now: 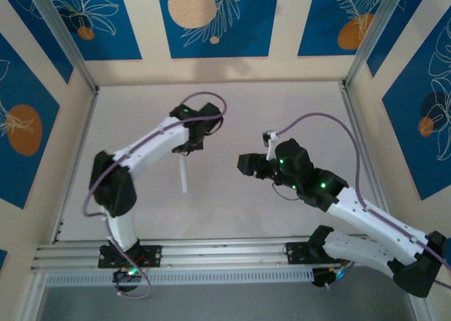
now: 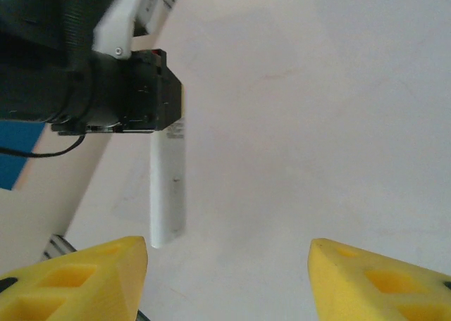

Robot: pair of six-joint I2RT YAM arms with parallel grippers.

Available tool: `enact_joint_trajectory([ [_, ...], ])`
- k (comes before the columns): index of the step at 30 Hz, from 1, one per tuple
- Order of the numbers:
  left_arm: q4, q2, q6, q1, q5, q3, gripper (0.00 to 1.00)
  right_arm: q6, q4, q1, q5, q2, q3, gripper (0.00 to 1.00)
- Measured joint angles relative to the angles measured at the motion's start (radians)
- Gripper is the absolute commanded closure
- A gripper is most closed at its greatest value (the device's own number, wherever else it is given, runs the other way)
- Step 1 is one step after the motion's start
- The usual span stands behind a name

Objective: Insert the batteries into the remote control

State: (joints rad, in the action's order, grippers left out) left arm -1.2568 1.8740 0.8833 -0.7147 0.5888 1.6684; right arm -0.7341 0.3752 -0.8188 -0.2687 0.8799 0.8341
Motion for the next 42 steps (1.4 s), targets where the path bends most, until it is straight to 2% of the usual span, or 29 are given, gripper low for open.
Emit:
enact_joint_trajectory([
  [5,-0.120,0.198,0.063,-0.027,0.065,0.103,0.95,0.001,0.127,0.000,-0.018,-0.044,-0.006,0.37],
  [10,-0.185,0.356,0.134,-0.043,0.093,0.216,0.80,0.000,0.190,0.000,-0.020,-0.109,-0.026,0.37],
  [14,-0.193,0.417,0.151,-0.045,0.084,0.245,0.74,-0.001,0.233,0.000,-0.021,-0.182,-0.047,0.36],
  [19,-0.193,0.500,0.154,-0.047,0.059,0.311,0.53,0.000,0.282,0.000,-0.029,-0.245,-0.048,0.36],
  [27,-0.161,0.555,0.155,-0.048,0.014,0.320,0.50,0.000,0.346,0.000,-0.036,-0.297,-0.047,0.34],
  [30,-0.156,0.552,0.145,-0.049,0.010,0.322,0.45,0.001,0.374,0.000,-0.050,-0.300,-0.045,0.33],
  [34,-0.073,0.478,0.086,-0.055,-0.021,0.320,0.35,0.014,0.418,0.012,-0.117,-0.293,-0.027,0.24],
  [37,0.046,0.309,0.002,-0.066,-0.043,0.299,0.26,0.037,0.434,0.068,-0.198,-0.275,-0.015,0.00],
  [42,0.372,-0.173,-0.194,-0.074,-0.058,0.085,0.05,0.116,0.380,0.275,-0.288,-0.235,-0.037,0.01],
])
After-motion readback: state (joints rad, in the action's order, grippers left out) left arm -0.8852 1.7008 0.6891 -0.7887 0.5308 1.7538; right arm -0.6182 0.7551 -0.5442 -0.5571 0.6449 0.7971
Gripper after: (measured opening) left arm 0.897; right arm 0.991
